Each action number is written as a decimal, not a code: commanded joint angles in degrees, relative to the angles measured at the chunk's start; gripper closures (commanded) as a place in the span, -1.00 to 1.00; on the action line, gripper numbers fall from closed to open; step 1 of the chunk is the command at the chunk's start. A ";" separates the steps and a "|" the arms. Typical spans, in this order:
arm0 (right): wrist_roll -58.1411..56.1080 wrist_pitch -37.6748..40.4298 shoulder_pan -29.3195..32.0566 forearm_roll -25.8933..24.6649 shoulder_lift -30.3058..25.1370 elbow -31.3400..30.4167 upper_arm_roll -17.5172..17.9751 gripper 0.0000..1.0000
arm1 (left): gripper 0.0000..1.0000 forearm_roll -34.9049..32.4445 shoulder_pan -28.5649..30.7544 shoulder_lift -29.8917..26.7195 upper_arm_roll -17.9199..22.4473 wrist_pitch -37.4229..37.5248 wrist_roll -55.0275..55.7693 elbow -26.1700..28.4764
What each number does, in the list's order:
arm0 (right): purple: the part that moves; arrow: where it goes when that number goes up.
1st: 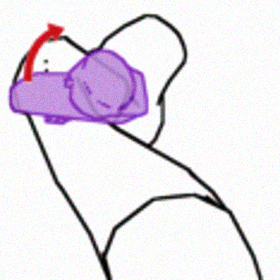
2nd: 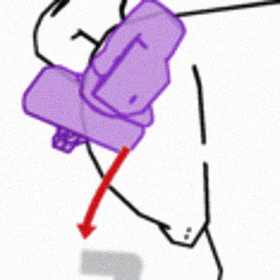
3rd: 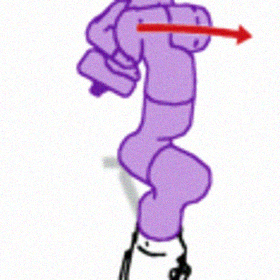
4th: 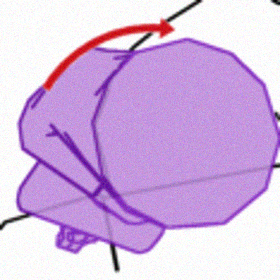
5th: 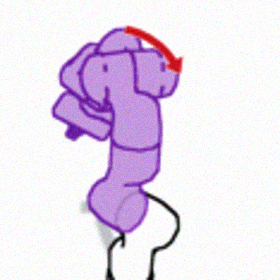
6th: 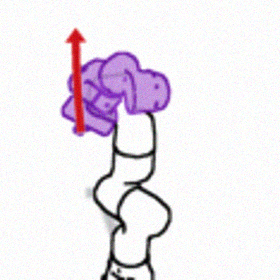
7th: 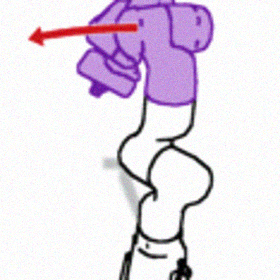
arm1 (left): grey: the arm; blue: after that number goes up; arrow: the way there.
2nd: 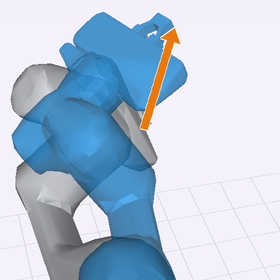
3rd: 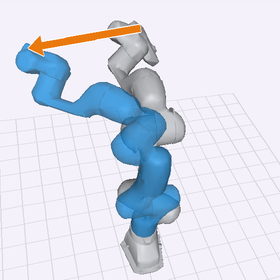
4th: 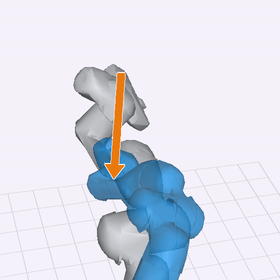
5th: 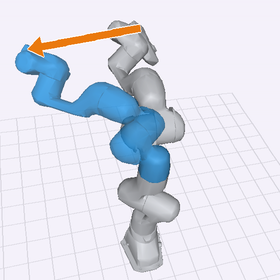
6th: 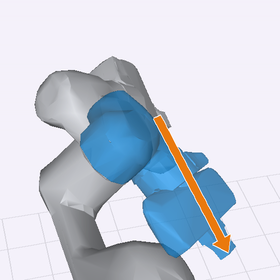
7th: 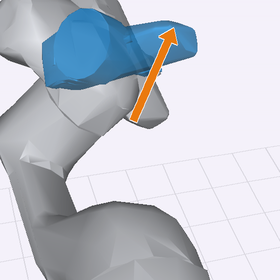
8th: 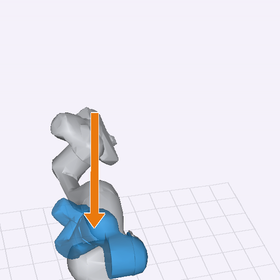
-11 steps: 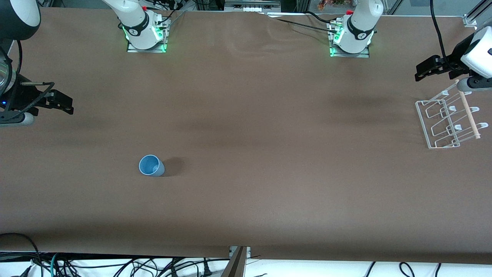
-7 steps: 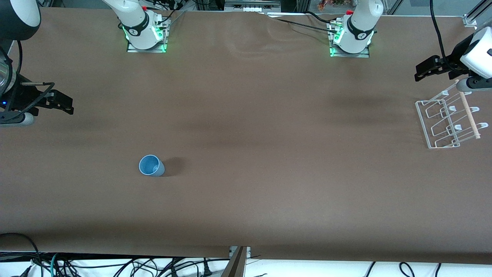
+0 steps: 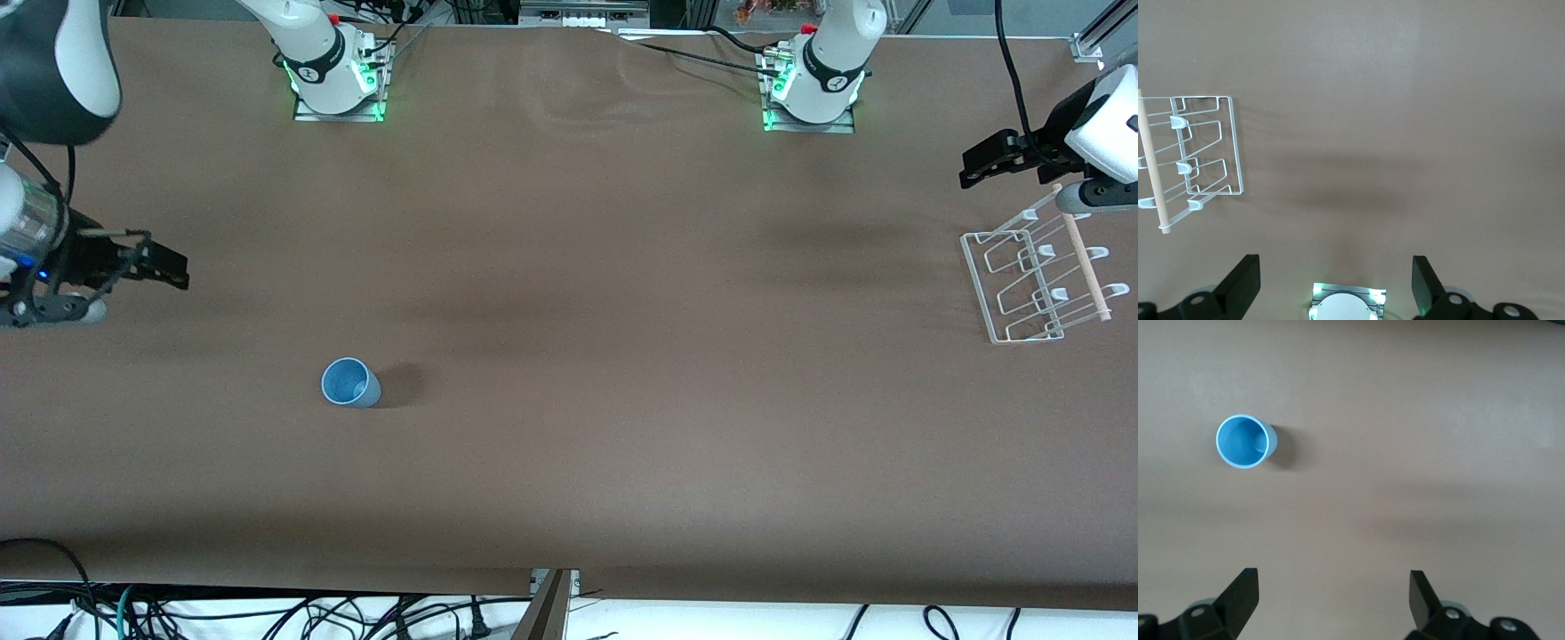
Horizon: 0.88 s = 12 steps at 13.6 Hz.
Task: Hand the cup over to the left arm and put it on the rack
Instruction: 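Move the right gripper toward the light-blue cup, then close the right gripper on the light-blue cup rim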
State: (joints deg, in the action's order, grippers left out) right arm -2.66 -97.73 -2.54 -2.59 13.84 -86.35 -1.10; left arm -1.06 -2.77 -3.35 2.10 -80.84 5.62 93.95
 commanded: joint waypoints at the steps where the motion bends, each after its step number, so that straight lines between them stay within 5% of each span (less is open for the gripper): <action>1: 0.55 -6.04 -0.53 1.10 5.66 0.30 0.40 -1.00 | -1.00 -0.61 0.31 -1.31 0.01 -0.37 -1.23 1.23; 6: 1.52 -17.13 -6.59 4.42 14.19 0.39 0.40 -1.00 | -1.00 -0.78 0.40 -1.40 0.01 -0.37 -1.23 1.23; 12: 1.52 -18.73 -6.78 6.55 20.79 0.21 0.40 -1.00 | -1.00 -0.78 0.66 -1.40 0.01 -0.37 -1.23 1.23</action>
State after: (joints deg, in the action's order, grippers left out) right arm -1.13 -116.18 -9.71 2.93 33.31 -86.60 -0.83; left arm -1.06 -2.56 -3.44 2.19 -80.84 5.62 94.16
